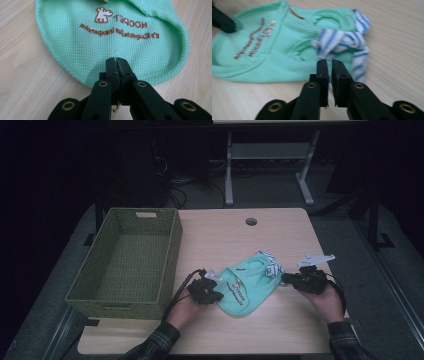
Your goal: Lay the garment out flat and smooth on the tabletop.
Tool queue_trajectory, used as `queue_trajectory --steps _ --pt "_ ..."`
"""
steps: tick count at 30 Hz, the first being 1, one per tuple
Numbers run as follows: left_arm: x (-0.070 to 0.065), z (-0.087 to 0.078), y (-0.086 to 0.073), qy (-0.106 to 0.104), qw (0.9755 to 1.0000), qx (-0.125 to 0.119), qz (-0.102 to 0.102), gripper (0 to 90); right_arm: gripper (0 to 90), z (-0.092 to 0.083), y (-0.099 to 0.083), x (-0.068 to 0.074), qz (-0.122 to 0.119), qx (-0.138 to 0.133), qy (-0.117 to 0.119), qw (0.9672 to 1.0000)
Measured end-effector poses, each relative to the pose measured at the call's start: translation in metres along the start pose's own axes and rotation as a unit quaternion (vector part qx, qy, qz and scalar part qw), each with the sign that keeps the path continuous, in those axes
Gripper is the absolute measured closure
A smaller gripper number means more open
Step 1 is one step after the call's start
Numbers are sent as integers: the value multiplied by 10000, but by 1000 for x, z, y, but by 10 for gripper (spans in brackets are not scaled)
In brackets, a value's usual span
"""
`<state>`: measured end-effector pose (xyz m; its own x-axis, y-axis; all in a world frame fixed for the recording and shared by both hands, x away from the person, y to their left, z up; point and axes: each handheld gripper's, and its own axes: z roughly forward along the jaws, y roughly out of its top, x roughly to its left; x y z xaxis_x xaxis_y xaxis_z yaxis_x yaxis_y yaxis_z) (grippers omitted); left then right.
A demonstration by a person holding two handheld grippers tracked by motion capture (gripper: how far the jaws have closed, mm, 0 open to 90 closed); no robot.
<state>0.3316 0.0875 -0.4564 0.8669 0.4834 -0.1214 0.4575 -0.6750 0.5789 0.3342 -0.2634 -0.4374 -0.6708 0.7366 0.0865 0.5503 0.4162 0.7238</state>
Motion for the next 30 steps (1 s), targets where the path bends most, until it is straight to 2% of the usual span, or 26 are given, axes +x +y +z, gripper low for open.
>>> queue_trajectory --steps 4,16,24,29,30 --pt "0 0 0 -14 10000 -10 -19 880 893 4 2 14 -51 -33 253 9997" --pt "0 0 0 -21 10000 -19 -29 879 897 24 8 43 -204 98 717 9972" --pt "0 1 0 -12 10000 -20 -38 879 897 40 5 65 -423 374 862 9947" --pt "1 1 0 -41 10000 -31 -59 874 896 46 3 68 -528 505 862 9936" --pt "0 1 0 -67 9999 -49 -115 868 896 47 2 68 -480 567 853 9936"
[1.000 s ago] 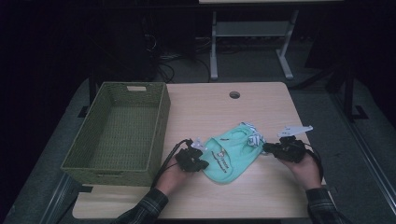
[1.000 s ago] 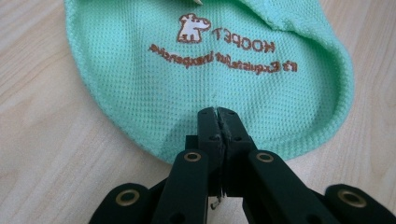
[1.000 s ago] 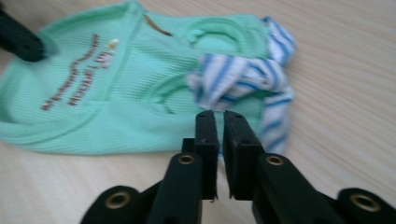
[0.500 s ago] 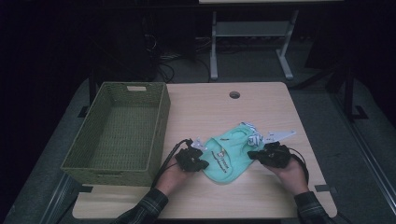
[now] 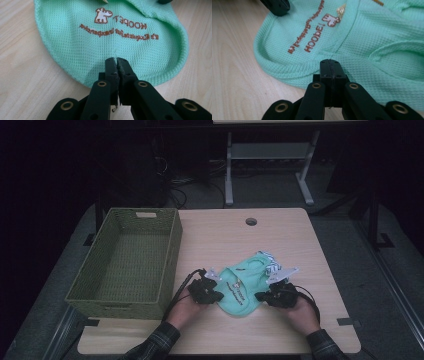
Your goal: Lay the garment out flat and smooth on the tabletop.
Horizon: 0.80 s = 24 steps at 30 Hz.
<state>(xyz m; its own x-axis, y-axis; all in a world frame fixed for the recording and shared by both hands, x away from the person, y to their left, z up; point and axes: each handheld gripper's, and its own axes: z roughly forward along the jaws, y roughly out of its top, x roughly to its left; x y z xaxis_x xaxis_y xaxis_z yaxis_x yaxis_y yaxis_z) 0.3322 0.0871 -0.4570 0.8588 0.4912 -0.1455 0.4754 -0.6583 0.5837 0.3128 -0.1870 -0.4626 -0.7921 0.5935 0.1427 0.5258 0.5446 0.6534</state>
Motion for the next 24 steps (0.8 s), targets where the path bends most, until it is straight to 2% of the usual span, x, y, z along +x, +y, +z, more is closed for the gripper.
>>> queue_trajectory --steps 2,3,5,8,12,13,15,19,23,24 --pt "0 1 1 -79 9999 -46 -103 845 897 3 -2 -1 -99 0 -33 9999" --pt "1 1 2 -78 10000 48 8 845 897 3 -2 0 -63 7 -16 10000" --pt "1 1 5 -78 10000 -33 -46 846 896 3 -1 1 -110 76 -59 9999" --pt "4 -2 16 -77 9999 -103 -4 871 896 3 0 2 -203 97 -91 9997" --pt "11 -4 32 -5 9998 -210 43 896 896 3 -1 2 -212 71 -70 9997" --pt "13 -3 36 4 9997 -244 34 896 897 3 -1 2 -285 63 -100 9995" --pt "18 0 46 12 9994 -345 -4 896 897 3 -1 4 -338 74 -143 9993" --pt "31 9 68 194 9990 -391 135 896 898 3 0 5 -373 102 -201 9991" --pt "41 20 85 286 9984 -488 73 895 898 3 -1 4 -325 90 -147 9993" --pt "45 23 90 298 9986 -417 139 895 897 3 -1 3 -274 99 -133 9995"
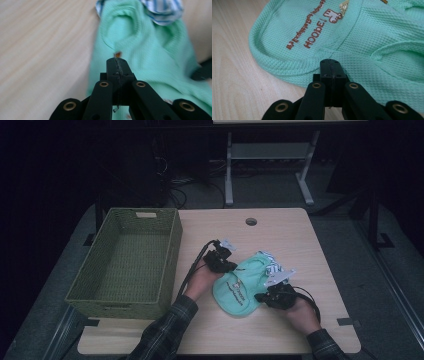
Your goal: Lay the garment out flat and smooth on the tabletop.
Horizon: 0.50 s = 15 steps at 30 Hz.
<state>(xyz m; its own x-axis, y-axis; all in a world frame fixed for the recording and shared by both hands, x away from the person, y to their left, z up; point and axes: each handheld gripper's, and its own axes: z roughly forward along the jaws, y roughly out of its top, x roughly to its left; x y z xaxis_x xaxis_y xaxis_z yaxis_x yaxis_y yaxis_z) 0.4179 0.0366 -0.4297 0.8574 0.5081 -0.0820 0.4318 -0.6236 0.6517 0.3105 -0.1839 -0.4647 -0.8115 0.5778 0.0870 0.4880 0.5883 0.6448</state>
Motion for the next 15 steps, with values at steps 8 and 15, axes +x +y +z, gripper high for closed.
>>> queue_trajectory --steps 8,15 --pt "10 31 8 150 9990 405 107 891 898 0 -1 -3 94 -77 81 9999" --pt "15 35 2 167 9985 518 -14 896 898 0 -1 -3 157 -62 101 9998"
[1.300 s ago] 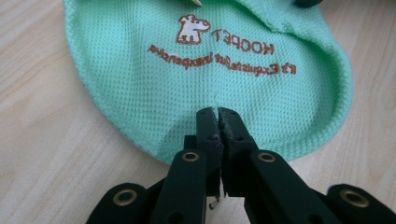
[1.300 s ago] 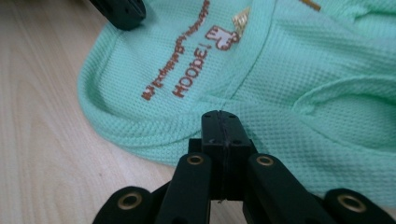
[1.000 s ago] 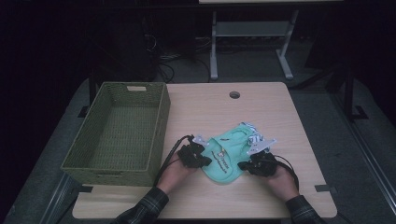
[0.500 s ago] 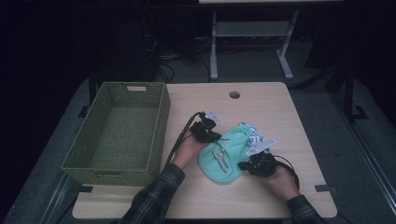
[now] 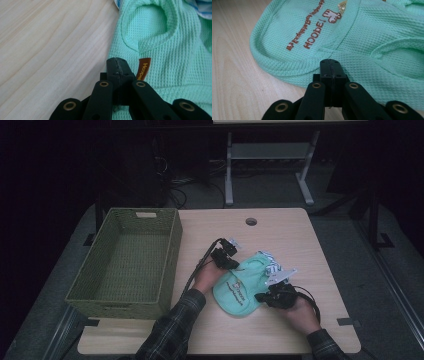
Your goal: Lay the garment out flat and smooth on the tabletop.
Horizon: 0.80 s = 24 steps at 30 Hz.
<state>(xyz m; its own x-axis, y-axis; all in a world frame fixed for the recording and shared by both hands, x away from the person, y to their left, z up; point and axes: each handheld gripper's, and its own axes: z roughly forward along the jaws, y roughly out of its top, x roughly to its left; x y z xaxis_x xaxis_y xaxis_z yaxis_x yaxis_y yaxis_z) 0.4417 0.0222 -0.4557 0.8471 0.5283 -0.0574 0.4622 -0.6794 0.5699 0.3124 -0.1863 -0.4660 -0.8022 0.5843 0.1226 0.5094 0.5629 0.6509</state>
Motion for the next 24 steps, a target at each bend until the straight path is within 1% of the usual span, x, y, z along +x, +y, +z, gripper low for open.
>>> queue_trajectory --steps 1,5,7,8,9,11,14,15,17,18,19,21,22,24 --pt "-1 -1 -1 36 10000 5 7 895 898 0 0 -1 -29 -2 13 10000" --pt "-4 -6 -9 20 9999 -32 -108 895 898 -2 -1 -3 30 39 59 10000" --pt "-7 -10 -15 33 9999 -16 -93 896 897 -3 -2 -5 33 57 66 10000" --pt "-10 -12 -18 23 10000 -1 -89 895 897 -3 -2 -6 92 47 76 9999" --pt "-11 -13 -20 16 10000 -14 -93 895 897 -4 -3 -8 92 62 64 9999" --pt "-17 -17 -26 10 10000 24 -63 895 897 -6 -3 -10 118 68 36 9999" --pt "-26 -25 -35 -7 9999 93 42 895 897 -8 -5 -13 161 84 -21 9998" --pt "-28 -26 -37 -8 10000 86 41 895 897 -9 -5 -15 145 111 -52 9998" --pt "-33 -31 -42 -23 9998 158 133 896 897 -10 -6 -16 166 113 -86 9998" --pt "-36 -33 -45 -25 9997 183 185 896 897 -10 -6 -18 140 84 -106 9998" --pt "-38 -34 -48 -31 9997 171 183 895 896 -12 -6 -19 173 127 -132 9997" --pt "-44 -38 -53 -103 9997 183 156 895 896 -12 -7 -21 166 97 -173 9997" --pt "-46 -40 -56 -125 9996 177 193 896 896 -13 -7 -22 165 106 -198 9996" --pt "-50 -42 -61 -143 9996 153 184 896 895 -14 -8 -25 167 91 -250 9995"
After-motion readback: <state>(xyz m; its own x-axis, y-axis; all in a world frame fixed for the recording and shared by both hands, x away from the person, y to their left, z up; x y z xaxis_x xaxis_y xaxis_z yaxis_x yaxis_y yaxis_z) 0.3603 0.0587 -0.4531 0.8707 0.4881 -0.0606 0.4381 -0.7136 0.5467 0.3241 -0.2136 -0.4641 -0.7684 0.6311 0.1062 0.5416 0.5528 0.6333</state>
